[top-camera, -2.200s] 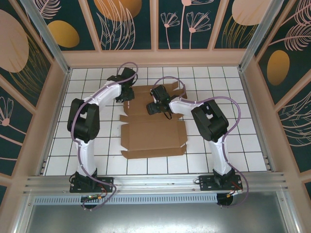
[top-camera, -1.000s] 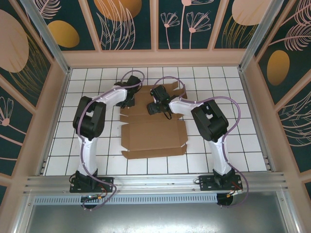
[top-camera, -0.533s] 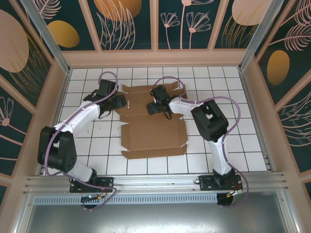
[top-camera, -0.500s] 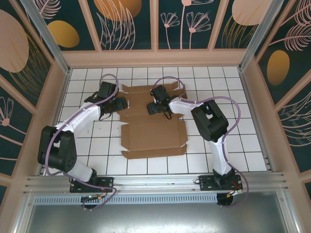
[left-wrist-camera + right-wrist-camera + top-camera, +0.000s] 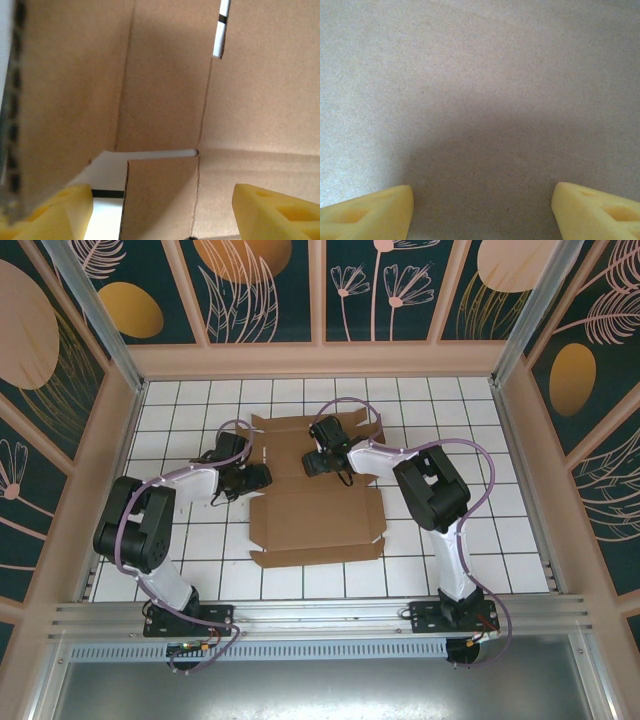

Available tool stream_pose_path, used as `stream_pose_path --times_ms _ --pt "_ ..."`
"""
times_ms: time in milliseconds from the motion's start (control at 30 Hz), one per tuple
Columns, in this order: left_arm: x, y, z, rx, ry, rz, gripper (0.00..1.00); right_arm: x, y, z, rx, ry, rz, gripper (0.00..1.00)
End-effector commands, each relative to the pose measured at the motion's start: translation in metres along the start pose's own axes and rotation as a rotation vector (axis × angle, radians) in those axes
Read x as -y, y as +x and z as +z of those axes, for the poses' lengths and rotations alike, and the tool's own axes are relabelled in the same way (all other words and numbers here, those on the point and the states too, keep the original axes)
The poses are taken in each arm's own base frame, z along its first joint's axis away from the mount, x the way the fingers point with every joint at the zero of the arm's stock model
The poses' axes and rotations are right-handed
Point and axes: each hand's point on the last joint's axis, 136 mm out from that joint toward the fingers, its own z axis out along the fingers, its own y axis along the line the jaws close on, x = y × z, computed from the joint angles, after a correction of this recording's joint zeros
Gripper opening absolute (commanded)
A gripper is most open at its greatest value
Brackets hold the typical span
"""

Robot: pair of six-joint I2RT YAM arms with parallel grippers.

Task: Fold the paper box

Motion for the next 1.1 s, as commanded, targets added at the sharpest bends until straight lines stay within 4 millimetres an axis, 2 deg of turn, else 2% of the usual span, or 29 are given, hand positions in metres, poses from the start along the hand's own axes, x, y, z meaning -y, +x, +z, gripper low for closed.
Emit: stream_pose_path --times_ms 0,133,267,433,567,700,833,867,933,1067 --pt "0.026 -0.010 0.003 0.030 0.128 -0.012 0.72 0.019 0.108 0.027 -0.335 0.061 0.014 0.75" --pt "0.040 -0.015 -0.006 0.039 0.173 -0.002 0.68 0.019 0.108 0.028 -0.336 0.063 0.014 0.75" --pt "0.054 -0.011 -0.010 0.034 0.203 0.024 0.66 0.019 0.109 0.029 -0.340 0.064 0.013 0.75" --pt "0.076 0.004 -0.003 0.006 0.243 0.062 0.66 0.020 0.109 0.029 -0.341 0.068 0.013 0.75" --pt "0.084 0.017 0.014 -0.042 0.254 0.068 0.65 0.020 0.112 0.030 -0.348 0.066 0.016 0.75" --pt "0.086 0.016 0.018 -0.045 0.264 0.064 0.64 0.021 0.114 0.031 -0.353 0.070 0.017 0.75" --pt "0.088 -0.001 -0.001 0.019 0.231 0.100 0.64 0.020 0.113 0.030 -0.350 0.064 0.021 0.75" --pt "0.084 -0.001 -0.004 0.025 0.207 0.106 0.64 0.018 0.112 0.029 -0.349 0.059 0.022 0.75" --pt "0.094 -0.020 -0.028 0.089 0.222 0.125 0.64 0.017 0.110 0.027 -0.345 0.053 0.025 0.75" --pt "0.094 -0.042 -0.066 0.184 0.207 0.138 0.64 0.018 0.102 0.021 -0.322 0.058 0.033 0.75"
